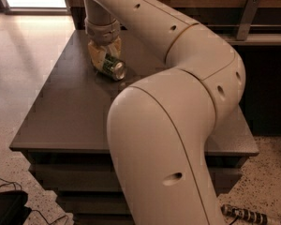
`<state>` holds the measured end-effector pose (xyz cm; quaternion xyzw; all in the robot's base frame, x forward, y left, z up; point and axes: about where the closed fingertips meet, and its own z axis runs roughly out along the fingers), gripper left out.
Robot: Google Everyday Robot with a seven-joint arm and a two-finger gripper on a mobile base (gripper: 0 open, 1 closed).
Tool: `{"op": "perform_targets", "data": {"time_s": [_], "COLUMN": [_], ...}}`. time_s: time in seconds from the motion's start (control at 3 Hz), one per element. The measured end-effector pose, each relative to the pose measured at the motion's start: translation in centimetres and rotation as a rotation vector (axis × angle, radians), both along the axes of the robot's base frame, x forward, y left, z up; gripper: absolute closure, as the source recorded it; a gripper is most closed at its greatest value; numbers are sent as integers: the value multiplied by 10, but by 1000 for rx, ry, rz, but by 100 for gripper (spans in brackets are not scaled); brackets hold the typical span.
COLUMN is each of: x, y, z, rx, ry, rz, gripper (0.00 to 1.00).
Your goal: Place green can upright
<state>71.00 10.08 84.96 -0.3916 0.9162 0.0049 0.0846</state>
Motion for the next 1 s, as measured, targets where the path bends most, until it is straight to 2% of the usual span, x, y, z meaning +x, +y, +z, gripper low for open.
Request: {"op": "perform_targets", "data": {"time_s": [0.33,0.67,1.0], "x": [3,5,5], "y": [3,5,5], "z": [-3,-5,-4], "rx": [6,10,10], "ry": [-7,-11,-11], "rz": [1,2,2], "gripper": [88,100,100]}}
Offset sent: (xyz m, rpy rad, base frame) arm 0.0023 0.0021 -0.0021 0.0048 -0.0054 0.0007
